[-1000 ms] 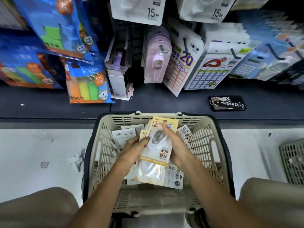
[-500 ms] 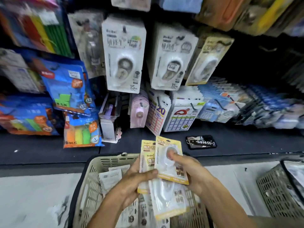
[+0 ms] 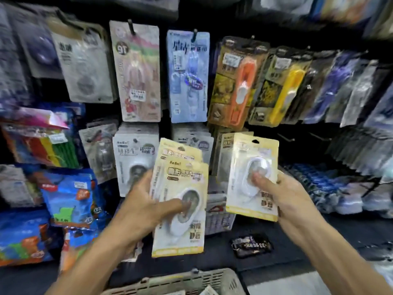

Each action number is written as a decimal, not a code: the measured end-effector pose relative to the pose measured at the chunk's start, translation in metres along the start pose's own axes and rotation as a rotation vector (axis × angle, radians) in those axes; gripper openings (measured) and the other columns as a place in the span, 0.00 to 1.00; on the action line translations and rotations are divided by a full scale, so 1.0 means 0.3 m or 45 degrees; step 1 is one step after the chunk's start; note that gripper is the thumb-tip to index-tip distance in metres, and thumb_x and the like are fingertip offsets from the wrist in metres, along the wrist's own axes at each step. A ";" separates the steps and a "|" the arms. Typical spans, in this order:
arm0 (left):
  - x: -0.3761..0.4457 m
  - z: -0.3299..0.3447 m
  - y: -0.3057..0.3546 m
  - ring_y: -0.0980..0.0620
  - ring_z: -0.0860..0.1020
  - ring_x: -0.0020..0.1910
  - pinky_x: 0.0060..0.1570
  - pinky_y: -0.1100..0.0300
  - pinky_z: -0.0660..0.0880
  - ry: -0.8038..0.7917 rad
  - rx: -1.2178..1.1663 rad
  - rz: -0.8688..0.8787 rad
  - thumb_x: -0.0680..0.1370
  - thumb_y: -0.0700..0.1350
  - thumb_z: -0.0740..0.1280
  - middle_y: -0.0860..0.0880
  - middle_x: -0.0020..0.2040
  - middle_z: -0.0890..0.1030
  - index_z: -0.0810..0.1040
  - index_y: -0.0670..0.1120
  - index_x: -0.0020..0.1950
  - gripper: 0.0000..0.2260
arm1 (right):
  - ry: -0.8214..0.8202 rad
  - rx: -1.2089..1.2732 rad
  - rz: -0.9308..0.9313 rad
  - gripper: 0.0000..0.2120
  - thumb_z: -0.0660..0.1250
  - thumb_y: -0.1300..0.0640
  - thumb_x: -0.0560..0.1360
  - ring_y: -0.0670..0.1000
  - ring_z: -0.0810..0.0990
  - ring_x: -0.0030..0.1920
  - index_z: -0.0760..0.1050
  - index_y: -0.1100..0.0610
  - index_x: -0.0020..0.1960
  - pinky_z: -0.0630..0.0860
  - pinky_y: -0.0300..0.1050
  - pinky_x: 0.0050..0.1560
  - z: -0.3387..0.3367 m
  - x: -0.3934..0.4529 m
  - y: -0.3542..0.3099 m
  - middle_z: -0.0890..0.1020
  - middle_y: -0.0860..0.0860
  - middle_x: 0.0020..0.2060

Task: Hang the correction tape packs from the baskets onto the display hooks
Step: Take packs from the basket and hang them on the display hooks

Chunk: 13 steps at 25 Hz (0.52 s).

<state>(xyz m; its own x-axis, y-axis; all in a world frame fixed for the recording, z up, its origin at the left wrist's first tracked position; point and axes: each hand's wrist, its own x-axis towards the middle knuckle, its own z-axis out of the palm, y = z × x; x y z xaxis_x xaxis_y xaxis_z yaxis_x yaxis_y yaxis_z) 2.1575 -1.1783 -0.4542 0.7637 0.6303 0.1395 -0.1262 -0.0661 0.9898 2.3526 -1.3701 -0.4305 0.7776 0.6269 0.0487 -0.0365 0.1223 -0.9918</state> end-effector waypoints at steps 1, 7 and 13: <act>0.021 -0.023 0.010 0.52 0.87 0.45 0.37 0.63 0.82 0.060 -0.027 0.024 0.61 0.41 0.84 0.52 0.49 0.88 0.82 0.57 0.53 0.25 | 0.033 -0.050 -0.031 0.20 0.76 0.51 0.69 0.56 0.87 0.49 0.81 0.53 0.59 0.85 0.54 0.47 -0.009 0.036 -0.016 0.87 0.55 0.53; 0.093 0.002 0.026 0.50 0.88 0.47 0.38 0.64 0.82 0.169 -0.179 0.093 0.61 0.48 0.81 0.52 0.51 0.88 0.83 0.60 0.53 0.22 | 0.417 -0.207 -0.051 0.22 0.80 0.42 0.64 0.52 0.84 0.42 0.75 0.48 0.52 0.76 0.44 0.29 -0.038 0.113 -0.012 0.85 0.47 0.46; 0.082 0.098 0.019 0.50 0.87 0.47 0.38 0.65 0.81 0.080 -0.253 0.110 0.62 0.42 0.82 0.50 0.52 0.88 0.81 0.55 0.58 0.26 | 0.389 -0.362 -0.165 0.22 0.78 0.41 0.68 0.45 0.72 0.28 0.71 0.54 0.34 0.67 0.47 0.36 -0.048 0.104 -0.020 0.75 0.45 0.27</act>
<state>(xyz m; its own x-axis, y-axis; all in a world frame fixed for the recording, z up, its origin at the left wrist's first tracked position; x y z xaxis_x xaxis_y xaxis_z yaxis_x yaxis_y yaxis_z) 2.1940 -1.1858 -0.4443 0.7043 0.6766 0.2149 -0.3162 0.0280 0.9483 2.3861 -1.3625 -0.4247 0.9160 0.3584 0.1800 0.2145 -0.0585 -0.9750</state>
